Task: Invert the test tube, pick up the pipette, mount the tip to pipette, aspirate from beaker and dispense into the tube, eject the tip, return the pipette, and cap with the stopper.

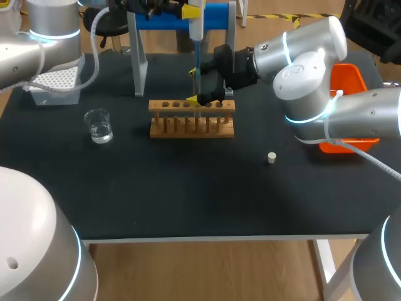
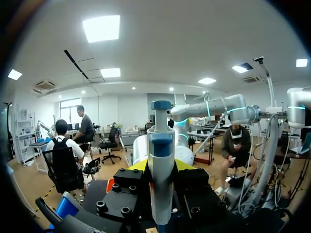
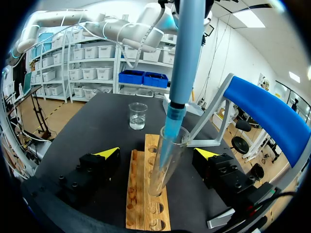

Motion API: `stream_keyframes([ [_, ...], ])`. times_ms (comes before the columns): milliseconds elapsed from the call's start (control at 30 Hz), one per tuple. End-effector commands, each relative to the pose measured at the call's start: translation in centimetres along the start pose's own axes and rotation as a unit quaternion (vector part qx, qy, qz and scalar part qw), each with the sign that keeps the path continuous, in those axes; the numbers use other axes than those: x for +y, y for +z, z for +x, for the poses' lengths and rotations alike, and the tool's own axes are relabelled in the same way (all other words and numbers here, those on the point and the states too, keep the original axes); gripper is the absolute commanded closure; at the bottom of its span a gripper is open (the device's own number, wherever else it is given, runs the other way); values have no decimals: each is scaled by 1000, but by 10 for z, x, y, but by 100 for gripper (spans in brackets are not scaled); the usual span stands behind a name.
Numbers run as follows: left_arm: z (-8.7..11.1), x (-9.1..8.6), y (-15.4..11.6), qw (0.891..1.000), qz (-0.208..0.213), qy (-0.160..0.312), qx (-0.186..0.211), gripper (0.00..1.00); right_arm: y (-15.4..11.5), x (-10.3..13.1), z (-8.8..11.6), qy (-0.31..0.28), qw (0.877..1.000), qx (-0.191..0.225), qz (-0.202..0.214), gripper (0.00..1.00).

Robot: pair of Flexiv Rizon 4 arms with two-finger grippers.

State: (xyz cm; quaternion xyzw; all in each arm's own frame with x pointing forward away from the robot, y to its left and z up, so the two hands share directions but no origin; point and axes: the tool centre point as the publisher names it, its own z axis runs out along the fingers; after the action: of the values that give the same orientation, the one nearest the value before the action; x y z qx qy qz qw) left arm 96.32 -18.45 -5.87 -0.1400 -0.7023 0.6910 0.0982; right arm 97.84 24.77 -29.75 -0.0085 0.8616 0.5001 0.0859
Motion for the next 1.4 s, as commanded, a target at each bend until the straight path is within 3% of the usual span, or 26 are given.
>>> stream_keyframes([
  [33, -2, 2, 0, 1000, 2, 1, 1, 100, -1, 0, 0, 0, 1000, 2, 0, 0],
  [1400, 0, 13, 0, 1000, 8, -2, -3, 100, -1, 0, 0, 0, 1000, 2, 0, 0],
])
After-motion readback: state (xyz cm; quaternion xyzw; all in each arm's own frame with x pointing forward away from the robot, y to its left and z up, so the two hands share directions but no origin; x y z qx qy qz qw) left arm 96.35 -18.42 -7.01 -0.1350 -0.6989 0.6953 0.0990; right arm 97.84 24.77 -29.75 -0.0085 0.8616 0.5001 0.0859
